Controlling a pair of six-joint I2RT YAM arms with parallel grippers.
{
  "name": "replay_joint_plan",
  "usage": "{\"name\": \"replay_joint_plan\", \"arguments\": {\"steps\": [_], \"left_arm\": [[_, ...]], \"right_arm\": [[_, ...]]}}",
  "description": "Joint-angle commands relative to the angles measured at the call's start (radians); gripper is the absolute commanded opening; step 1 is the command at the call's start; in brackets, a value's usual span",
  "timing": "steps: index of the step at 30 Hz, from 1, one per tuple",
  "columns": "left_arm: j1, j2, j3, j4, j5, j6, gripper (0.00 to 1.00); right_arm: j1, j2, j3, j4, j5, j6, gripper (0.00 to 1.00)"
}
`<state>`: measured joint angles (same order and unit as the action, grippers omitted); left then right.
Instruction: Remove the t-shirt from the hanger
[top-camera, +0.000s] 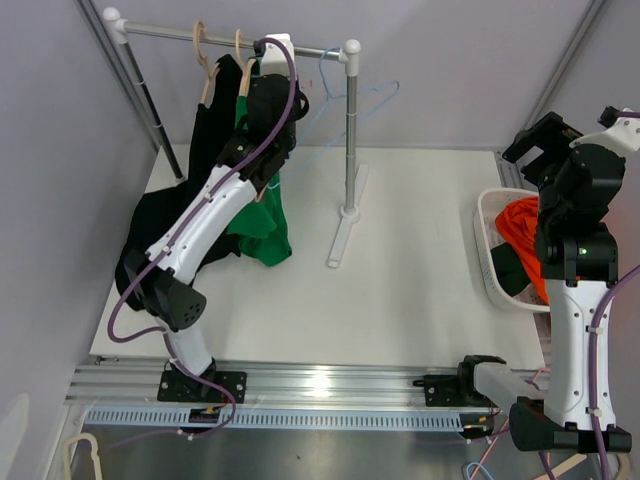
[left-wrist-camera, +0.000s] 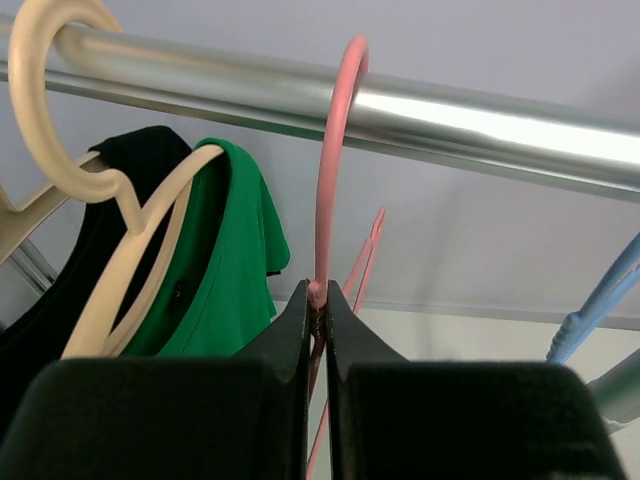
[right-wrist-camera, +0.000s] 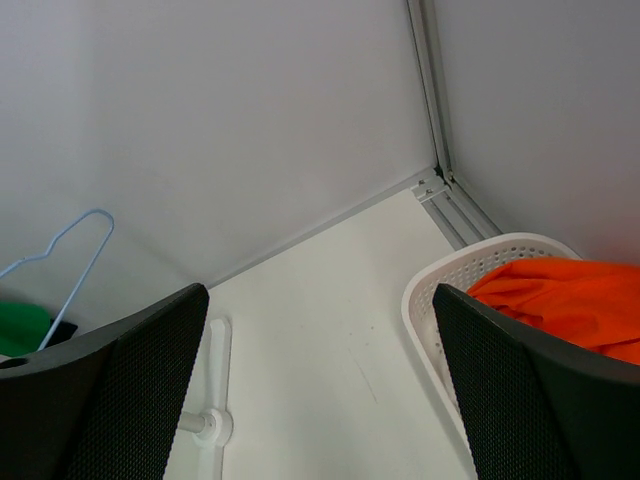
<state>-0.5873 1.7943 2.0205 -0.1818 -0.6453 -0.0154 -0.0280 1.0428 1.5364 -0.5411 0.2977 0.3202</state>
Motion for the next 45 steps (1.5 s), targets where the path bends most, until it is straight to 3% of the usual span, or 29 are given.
{"name": "replay_joint_plan", "arguments": {"steps": [1,6,15,45], "left_arm": [[0.018,-0.091,-0.037,0.039,0.064,-0.05,0.01],[0.033,-0.168,-0.153,0.114,0.125,-0.064,0.01],[0.064,-0.211,-0.186,0.113,0.282,-0.112,0.01],[0.041,-0.107,-0.08,0.074,0.455,-0.169,0.01]], "right_arm": [[0.007,-0.018,-0.004,0.03,-0.012,-0.001,1.0],[0.011,-0.023,-0.007,0.032,-0.011,-0.001,1.0],[0.013,-0.03,-0.013,0.03,-0.012,-0.003,0.99],[0.016,-0.04,-0.009,0.03,-0.015,-0.006,0.99]]}}
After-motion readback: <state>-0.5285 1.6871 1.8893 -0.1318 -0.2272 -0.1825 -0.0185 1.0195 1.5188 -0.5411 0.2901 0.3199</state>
